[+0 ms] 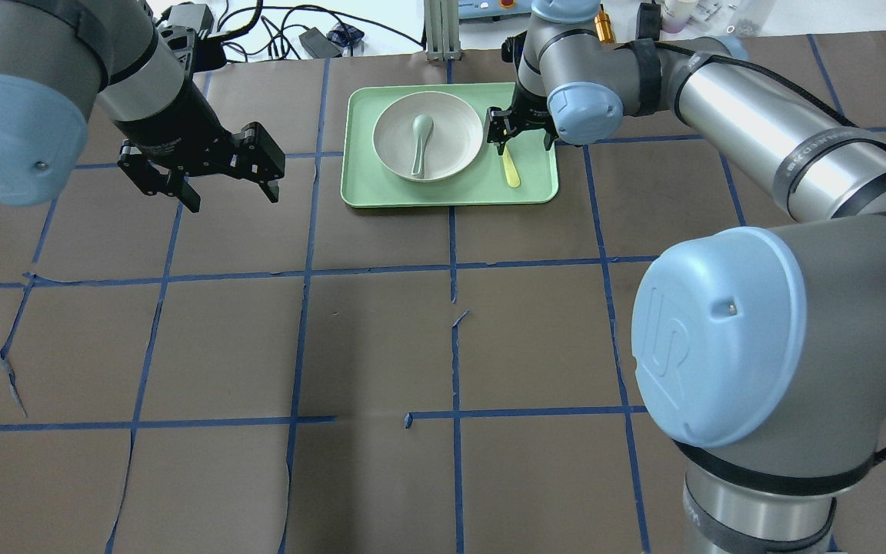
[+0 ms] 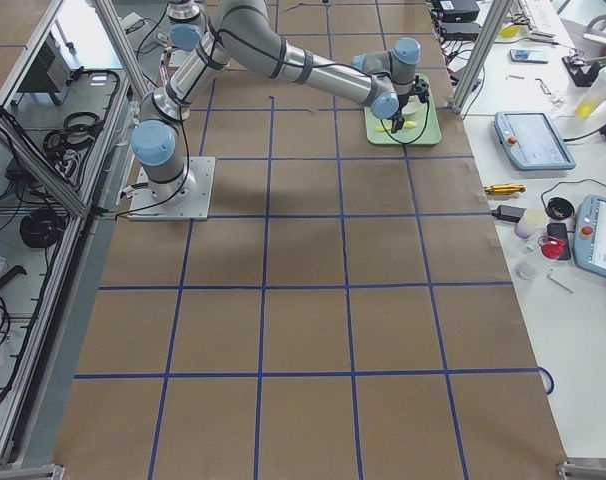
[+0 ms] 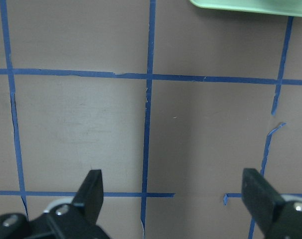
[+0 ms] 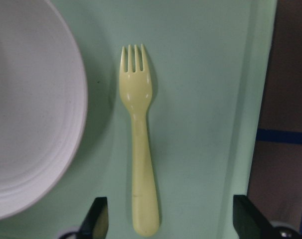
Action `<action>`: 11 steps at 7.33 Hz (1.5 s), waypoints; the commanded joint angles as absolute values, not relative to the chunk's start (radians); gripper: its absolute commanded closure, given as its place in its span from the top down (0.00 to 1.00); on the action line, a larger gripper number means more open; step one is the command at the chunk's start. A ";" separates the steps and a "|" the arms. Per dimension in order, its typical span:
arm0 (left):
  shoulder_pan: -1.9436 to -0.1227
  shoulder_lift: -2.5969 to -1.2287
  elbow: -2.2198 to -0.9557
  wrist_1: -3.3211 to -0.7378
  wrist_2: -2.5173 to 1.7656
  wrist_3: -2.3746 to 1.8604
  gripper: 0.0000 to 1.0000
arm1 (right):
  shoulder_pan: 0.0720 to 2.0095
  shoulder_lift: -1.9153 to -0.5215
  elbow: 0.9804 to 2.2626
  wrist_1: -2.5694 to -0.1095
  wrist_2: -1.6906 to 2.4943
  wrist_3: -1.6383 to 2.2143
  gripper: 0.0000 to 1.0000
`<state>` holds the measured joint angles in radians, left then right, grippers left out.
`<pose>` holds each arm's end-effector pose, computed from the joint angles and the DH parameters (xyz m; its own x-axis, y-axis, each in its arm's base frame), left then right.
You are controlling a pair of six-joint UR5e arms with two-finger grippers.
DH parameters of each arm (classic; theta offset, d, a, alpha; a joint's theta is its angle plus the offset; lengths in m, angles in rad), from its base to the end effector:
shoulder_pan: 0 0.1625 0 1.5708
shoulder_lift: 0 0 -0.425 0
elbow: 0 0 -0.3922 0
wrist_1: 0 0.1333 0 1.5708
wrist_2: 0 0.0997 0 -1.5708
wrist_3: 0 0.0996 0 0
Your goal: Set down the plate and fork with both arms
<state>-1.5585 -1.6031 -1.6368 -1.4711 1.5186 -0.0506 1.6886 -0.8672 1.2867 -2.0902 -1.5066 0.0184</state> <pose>-0.1323 -0.5055 0.4495 -0.9967 -0.0628 0.0522 -0.0628 0.9980 0.0013 0.2260 -0.7207 0.2379 -0.9923 -0.1054 -0.0657 -0.0987 0.9902 -0.0985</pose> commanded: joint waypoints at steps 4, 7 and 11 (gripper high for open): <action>-1.560 -1.597 -1.637 -1.473 1.519 -0.049 1.00 | 1.635 -1.429 1.598 -1.816 -1.555 0.005 1.00; -1.562 -1.592 -1.637 -1.473 1.519 -0.049 1.00 | 1.634 -1.555 1.600 -1.678 -1.571 -0.011 1.00; -1.569 -1.577 -1.612 -1.459 1.542 -0.041 1.00 | 1.635 -1.555 1.609 -1.687 -1.572 -0.014 1.00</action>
